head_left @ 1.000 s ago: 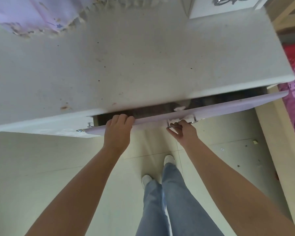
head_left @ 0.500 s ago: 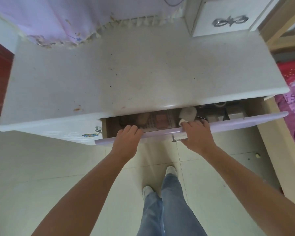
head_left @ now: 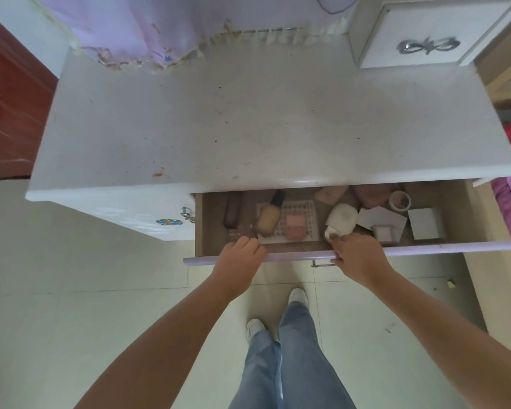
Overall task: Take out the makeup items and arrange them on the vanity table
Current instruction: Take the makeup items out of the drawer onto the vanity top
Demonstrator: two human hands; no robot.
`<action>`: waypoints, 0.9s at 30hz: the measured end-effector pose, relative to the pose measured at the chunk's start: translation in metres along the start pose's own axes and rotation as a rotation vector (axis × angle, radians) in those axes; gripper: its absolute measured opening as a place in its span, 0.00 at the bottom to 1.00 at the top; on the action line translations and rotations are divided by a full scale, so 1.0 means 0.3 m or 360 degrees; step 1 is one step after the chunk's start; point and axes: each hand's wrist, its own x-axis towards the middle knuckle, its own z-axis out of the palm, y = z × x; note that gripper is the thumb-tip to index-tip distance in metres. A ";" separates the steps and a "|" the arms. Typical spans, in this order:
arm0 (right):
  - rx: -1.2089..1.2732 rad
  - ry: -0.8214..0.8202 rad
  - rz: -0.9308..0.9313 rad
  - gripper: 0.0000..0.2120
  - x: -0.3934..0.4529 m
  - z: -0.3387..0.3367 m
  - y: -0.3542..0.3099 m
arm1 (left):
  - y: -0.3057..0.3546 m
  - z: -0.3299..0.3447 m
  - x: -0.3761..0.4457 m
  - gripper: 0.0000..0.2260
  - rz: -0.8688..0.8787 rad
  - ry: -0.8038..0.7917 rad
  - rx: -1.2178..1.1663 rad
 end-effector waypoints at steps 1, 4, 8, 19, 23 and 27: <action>-0.0013 0.0125 -0.0036 0.21 -0.006 0.003 -0.005 | 0.002 0.012 -0.004 0.11 0.0010 -0.0029 0.0011; 0.0090 0.0383 -0.0020 0.22 -0.022 0.018 -0.028 | 0.016 0.028 -0.017 0.10 0.0033 -0.0097 0.0054; 0.0126 0.0379 -0.0048 0.20 -0.022 0.058 -0.038 | 0.028 0.002 -0.015 0.14 0.0126 -0.0047 0.0110; 0.0487 -0.0374 0.0025 0.21 0.073 0.016 -0.066 | -0.055 0.026 0.019 0.14 -0.0255 -0.0264 -0.0420; 0.0363 -0.0210 -0.0306 0.18 0.201 -0.010 -0.164 | -0.114 0.024 0.062 0.15 -0.0709 -0.0197 -0.0447; 0.0022 -0.0096 -0.0535 0.20 0.318 0.014 -0.276 | -0.155 0.050 0.152 0.18 -0.1068 -0.0118 -0.0560</action>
